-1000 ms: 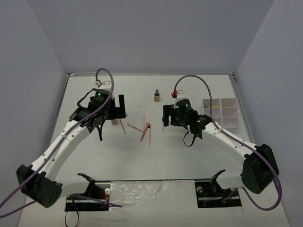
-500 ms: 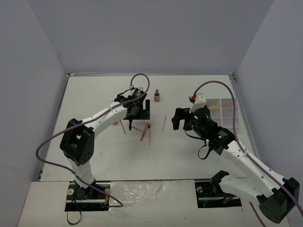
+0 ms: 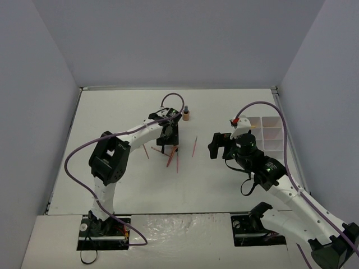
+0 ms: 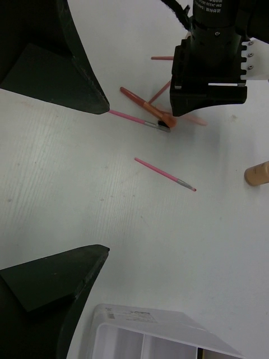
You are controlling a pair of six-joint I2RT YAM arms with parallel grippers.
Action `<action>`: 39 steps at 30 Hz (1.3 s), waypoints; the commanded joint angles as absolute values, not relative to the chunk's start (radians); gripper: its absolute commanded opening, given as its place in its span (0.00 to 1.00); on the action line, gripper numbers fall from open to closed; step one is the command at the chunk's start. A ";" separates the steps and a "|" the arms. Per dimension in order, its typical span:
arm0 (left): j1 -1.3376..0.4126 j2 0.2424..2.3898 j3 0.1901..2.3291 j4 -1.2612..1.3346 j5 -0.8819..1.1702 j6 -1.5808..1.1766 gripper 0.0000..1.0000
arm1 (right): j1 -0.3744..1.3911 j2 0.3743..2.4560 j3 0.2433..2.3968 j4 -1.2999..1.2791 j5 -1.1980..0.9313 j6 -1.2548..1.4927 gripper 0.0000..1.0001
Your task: Organize the makeup
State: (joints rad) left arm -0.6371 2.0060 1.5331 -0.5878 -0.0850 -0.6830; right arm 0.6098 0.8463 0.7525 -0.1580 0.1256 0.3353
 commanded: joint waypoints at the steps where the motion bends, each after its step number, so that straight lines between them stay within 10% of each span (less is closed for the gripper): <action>1: -0.644 2.000 1.589 -0.584 -0.099 -0.716 0.41 | 0.611 0.831 0.747 -0.135 0.129 0.316 1.00; 26: -0.637 2.058 1.630 -0.588 -0.153 -0.670 0.01 | 0.611 0.843 0.758 -0.155 0.103 0.278 1.00; 39: -0.637 1.722 1.412 -0.193 -0.086 -0.360 0.00 | 0.562 0.995 1.003 -0.163 -0.062 0.340 0.90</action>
